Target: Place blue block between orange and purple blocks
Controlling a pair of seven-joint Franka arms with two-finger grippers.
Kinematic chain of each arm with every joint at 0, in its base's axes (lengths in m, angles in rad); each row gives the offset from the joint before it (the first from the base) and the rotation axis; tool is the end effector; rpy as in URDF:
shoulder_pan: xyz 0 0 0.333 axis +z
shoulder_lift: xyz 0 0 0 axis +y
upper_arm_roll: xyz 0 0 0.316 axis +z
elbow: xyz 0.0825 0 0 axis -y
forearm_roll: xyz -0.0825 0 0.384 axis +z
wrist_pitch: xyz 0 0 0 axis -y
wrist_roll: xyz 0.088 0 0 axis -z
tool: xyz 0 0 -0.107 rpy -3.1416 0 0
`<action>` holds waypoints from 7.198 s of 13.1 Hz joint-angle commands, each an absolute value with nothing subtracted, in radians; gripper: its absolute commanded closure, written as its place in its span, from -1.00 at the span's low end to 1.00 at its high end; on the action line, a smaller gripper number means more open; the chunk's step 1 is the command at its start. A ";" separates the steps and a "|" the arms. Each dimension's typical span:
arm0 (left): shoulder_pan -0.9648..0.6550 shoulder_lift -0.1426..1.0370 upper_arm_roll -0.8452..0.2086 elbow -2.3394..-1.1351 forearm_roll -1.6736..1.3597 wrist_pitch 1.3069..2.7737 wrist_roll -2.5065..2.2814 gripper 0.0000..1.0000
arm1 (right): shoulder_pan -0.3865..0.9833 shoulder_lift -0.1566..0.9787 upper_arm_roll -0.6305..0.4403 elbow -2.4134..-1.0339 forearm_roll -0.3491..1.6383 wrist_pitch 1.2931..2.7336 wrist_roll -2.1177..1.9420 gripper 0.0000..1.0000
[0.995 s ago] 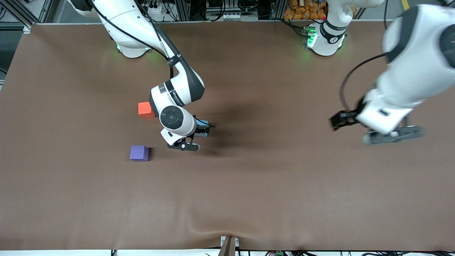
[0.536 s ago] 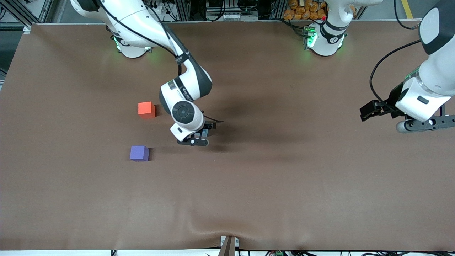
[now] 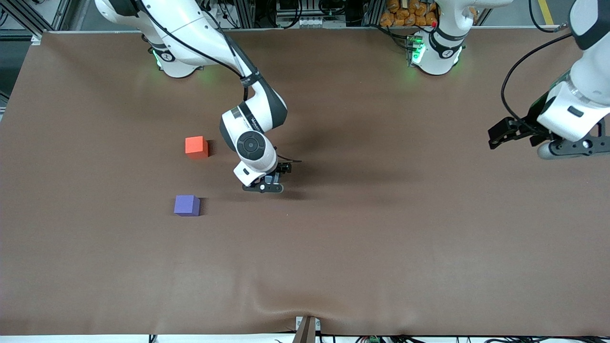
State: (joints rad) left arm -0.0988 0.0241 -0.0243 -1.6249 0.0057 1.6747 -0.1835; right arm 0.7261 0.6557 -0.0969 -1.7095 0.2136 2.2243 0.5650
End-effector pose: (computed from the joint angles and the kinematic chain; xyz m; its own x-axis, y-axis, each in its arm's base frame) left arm 0.5659 -0.0693 0.5945 0.9979 0.0598 0.0262 0.0599 -0.9982 -0.0003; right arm 0.5256 0.3974 0.2005 0.9841 -0.0604 -0.1670 -0.0616 -0.9981 -0.0019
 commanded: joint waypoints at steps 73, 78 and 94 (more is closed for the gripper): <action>0.009 -0.069 -0.046 -1.641 0.008 1.621 -0.097 -1.00 | -0.035 -0.052 0.017 -1.577 -0.003 1.424 -0.051 -1.00; 0.009 -0.074 -0.046 -1.614 0.003 1.576 -0.098 -1.00 | -0.035 -0.055 0.011 -1.528 -0.009 1.396 -0.094 -1.00; 0.018 -0.060 -0.066 -1.519 -0.008 1.462 -0.040 -1.00 | -0.031 -0.054 0.012 -1.486 -0.020 1.348 -0.091 -1.00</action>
